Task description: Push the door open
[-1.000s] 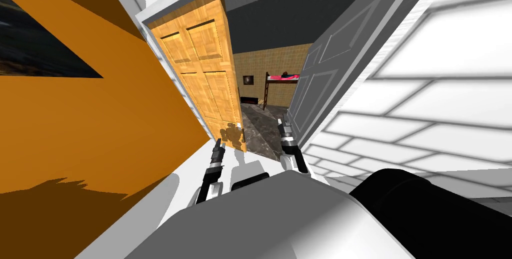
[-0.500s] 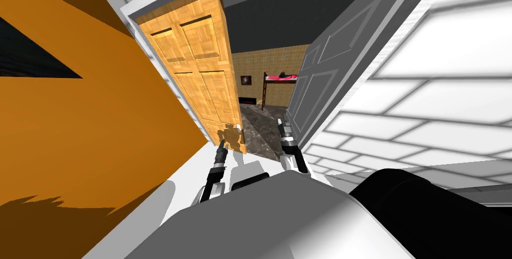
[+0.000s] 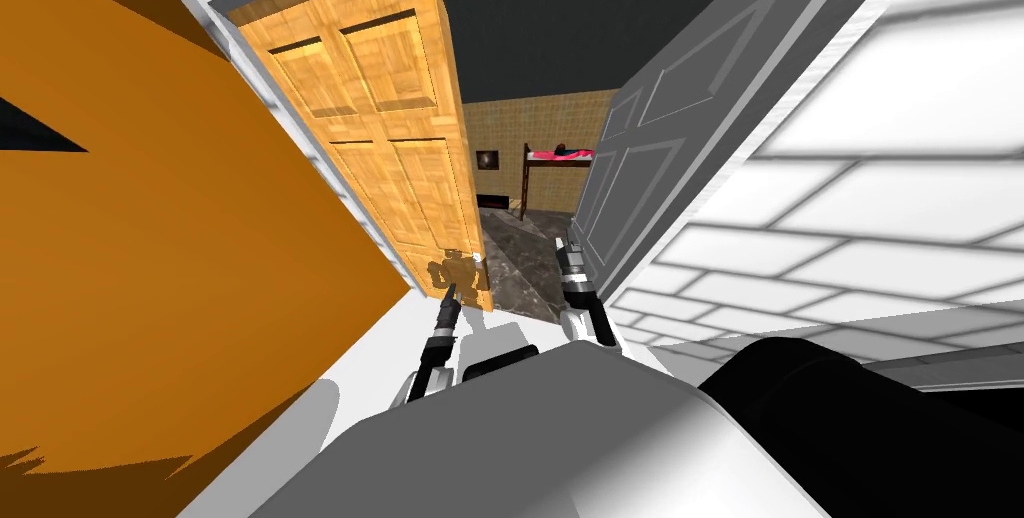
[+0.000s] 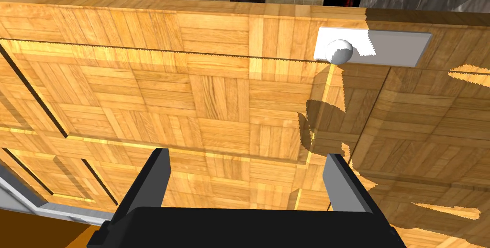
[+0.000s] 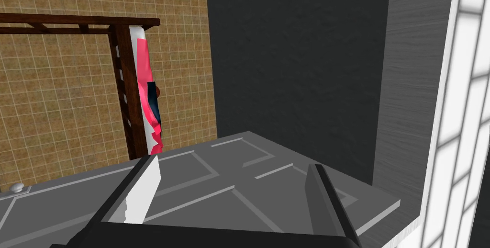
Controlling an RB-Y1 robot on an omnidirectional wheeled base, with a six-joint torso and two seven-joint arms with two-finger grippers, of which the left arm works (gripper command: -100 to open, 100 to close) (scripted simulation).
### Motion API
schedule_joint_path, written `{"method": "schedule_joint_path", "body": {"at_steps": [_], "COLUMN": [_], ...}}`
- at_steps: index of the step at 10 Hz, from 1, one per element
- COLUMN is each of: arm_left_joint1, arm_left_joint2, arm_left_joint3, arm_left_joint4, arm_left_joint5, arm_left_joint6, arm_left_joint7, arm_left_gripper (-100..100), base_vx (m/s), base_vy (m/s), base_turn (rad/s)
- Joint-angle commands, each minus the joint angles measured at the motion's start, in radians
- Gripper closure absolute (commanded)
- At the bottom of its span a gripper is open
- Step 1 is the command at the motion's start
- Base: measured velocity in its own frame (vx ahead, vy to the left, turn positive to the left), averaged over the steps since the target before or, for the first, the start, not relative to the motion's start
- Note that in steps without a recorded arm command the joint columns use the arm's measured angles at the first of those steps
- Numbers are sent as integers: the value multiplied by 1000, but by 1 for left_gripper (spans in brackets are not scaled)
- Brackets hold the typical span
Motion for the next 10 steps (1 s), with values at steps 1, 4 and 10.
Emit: {"method": "schedule_joint_path", "body": {"at_steps": [1, 4, 10], "arm_left_joint1": [-18, -44, -90], "arm_left_joint2": [-2, 0, 0], "arm_left_joint3": [-12, -32, -67], "arm_left_joint4": [45, 117, 244], "arm_left_joint5": [-1, -1, -2], "arm_left_joint6": [-9, -25, -54], "arm_left_joint7": [3, 10, 22], "arm_left_gripper": [-100, -100, -100], "base_vx": [86, 77, 78], "base_vy": [63, 77, 67], "base_turn": [-97, -80, -72]}}
